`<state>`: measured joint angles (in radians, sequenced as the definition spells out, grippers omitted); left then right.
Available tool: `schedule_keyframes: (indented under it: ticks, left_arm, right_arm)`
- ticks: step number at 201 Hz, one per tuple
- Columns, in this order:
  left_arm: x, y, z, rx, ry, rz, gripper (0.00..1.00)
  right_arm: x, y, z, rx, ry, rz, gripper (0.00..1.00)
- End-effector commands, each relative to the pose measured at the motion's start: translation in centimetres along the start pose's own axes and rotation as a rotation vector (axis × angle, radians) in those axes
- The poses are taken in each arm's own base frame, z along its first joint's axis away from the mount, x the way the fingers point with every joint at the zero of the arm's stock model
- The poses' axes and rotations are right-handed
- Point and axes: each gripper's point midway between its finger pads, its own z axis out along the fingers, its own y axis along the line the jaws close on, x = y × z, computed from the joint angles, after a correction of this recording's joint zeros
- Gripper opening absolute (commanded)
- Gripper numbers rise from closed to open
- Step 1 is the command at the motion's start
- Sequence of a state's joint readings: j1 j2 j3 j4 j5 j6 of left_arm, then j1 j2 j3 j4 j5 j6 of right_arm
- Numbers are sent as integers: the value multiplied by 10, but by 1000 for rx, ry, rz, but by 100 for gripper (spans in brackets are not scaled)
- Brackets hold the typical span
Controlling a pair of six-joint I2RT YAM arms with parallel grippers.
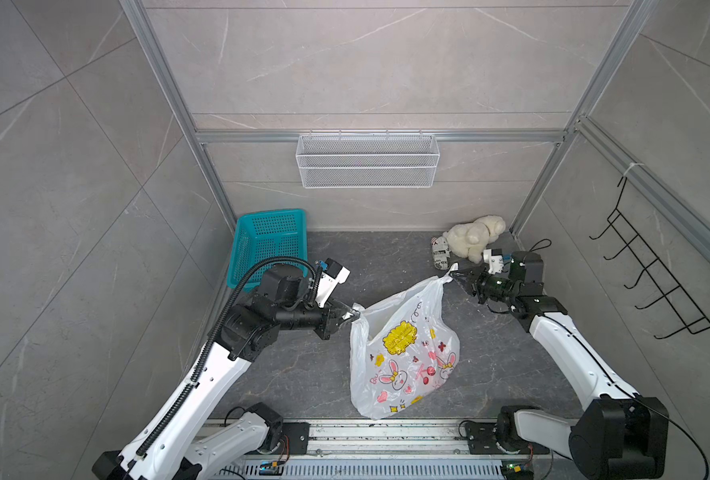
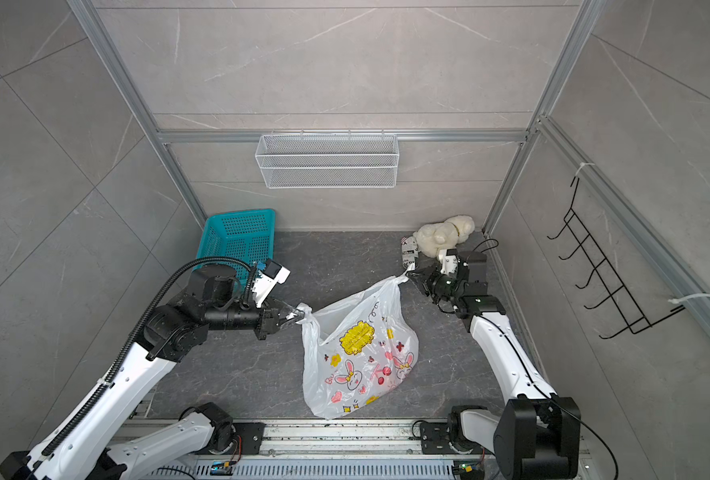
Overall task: Place the peach into a plastic bag & tie a knot
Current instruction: Cross the plastic bag at the center of the board.
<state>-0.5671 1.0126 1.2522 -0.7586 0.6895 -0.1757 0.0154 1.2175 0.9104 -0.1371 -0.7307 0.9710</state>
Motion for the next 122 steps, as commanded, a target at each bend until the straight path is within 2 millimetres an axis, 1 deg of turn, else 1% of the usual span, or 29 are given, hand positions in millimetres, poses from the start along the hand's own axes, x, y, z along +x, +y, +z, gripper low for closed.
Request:
schedule_keyframes:
  ticks: [1,10,19,27,34,50,69,86,99,113,122]
  left_arm:
    - [-17,-43,-4,251,22,90,0]
    - [-20,-39,2,256,41,65,0]
    - [-23,-38,6,267,55,45,0]
    - [-25,-37,10,273,67,37,0]
    - [-25,-35,13,267,75,33,0]
    - [-26,-29,23,236,101,17,0]
    - [-22,-22,41,205,179,-2,0]
    - [-11,-18,60,158,275,3,0]
    - [-9,-13,70,120,317,14,0]
    - [-14,-14,76,140,312,15,0]
    - [-18,-14,79,151,300,13,0]
  right_arm:
    - [6,20,-10,-42,11,-72,0]
    - [10,27,-14,-22,5,-136,0]
    - [19,35,-14,2,24,-200,0]
    - [29,44,-10,14,60,-260,0]
    - [38,47,-4,28,92,-289,0]
    - [57,60,9,23,146,-349,0]
    - [78,77,22,-9,205,-412,0]
    - [93,91,29,-53,238,-476,0]
    - [103,95,33,-70,264,-502,0]
    - [111,95,37,-82,290,-501,0]
    - [116,99,40,-115,305,-494,0]
